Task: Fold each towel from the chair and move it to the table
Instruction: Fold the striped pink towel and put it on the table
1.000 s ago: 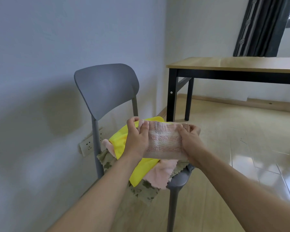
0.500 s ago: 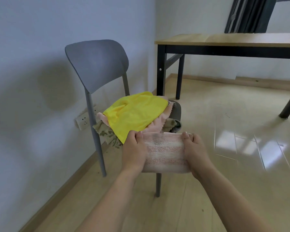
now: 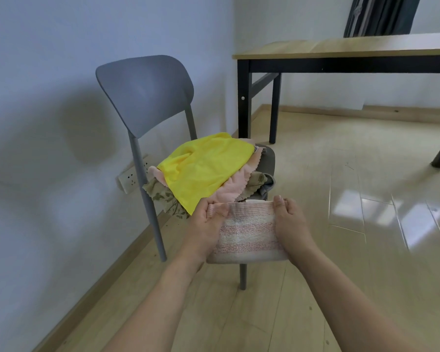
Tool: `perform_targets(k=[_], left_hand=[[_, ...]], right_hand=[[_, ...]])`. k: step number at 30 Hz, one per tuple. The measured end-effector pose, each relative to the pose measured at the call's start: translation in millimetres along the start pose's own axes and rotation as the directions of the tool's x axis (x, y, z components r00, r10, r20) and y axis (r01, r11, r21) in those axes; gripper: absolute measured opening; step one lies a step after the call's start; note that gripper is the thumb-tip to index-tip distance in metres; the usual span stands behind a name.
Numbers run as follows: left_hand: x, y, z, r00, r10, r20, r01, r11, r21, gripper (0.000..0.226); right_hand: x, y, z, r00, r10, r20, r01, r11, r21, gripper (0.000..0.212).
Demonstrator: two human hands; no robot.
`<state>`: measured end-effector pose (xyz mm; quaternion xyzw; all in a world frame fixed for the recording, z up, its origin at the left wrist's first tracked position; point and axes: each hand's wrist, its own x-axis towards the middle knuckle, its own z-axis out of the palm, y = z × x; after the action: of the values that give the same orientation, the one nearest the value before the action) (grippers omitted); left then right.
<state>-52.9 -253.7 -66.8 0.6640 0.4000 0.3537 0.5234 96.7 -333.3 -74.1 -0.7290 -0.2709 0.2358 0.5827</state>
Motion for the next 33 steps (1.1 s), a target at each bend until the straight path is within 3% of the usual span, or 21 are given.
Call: perform_targets(k=[7, 10, 14, 21, 24, 27, 33], left_hand=[[6, -7, 8, 0.987, 0.057, -0.149, -0.048, 0.997, 0.063, 0.014], [6, -8, 12, 0.976, 0.142, -0.165, -0.101, 0.966, 0.237, 0.016], [20, -6, 16, 0.93, 0.326, -0.167, -0.199, 0.832, 0.518, 0.016], [130, 36, 53, 0.832, 0.539, -0.133, -0.383, 0.729, 0.567, 0.015], [176, 65, 73, 0.876, 0.476, -0.08, -0.325, 0.704, 0.631, 0.023], [196, 121, 80, 0.932, 0.357, -0.065, -0.246, 0.755, 0.608, 0.022], [216, 315, 81, 0.965, 0.26, -0.027, -0.193, 0.776, 0.601, 0.022]], right_hand=[[4, 2, 6, 0.998, -0.062, -0.002, 0.062, 0.998, 0.013, 0.041], [9, 10, 4, 1.0, 0.023, 0.014, -0.022, 0.999, -0.033, 0.042], [27, 11, 5, 0.982, 0.179, 0.064, -0.171, 0.978, -0.12, 0.05], [140, -40, -13, 0.997, -0.044, -0.058, 0.031, 0.976, -0.214, 0.045], [180, -70, -22, 0.996, -0.032, -0.082, 0.009, 0.963, -0.27, 0.044], [199, -125, -44, 0.996, -0.03, -0.08, 0.002, 0.943, -0.332, 0.044], [221, -302, -122, 0.999, 0.011, -0.047, -0.027, 0.929, -0.369, 0.042]])
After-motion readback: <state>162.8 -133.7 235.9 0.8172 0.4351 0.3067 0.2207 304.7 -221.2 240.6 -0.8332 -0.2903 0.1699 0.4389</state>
